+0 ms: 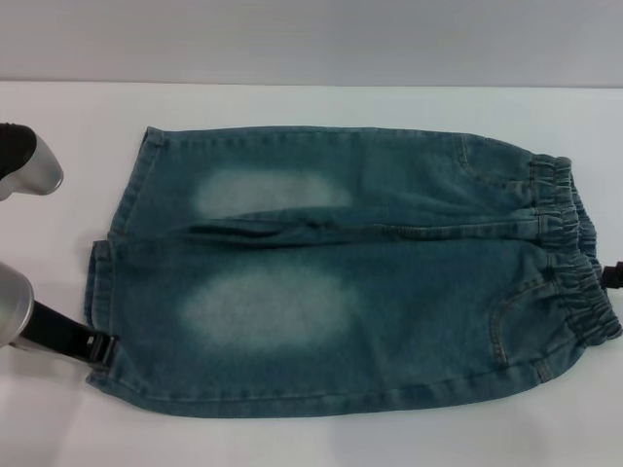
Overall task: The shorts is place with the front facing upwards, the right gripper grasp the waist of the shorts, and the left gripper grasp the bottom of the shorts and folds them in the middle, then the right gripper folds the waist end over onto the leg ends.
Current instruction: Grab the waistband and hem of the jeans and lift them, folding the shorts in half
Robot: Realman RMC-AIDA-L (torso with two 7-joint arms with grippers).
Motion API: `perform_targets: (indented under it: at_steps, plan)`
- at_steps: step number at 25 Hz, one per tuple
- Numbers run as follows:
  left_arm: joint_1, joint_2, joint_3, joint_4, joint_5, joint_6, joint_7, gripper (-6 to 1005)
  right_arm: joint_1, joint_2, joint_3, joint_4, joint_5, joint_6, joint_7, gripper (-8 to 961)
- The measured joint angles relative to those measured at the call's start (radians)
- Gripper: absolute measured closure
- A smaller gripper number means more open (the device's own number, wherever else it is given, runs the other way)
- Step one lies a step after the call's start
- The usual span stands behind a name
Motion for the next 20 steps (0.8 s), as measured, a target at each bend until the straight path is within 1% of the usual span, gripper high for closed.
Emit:
perform_targets:
  at_steps: [20]
  plan:
    - [-0.004,-0.001,0.005,-0.002,-0.001,0.002,0.003,956,0.004,-0.002,-0.032,0.039,0.004,-0.024,-0.005,320]
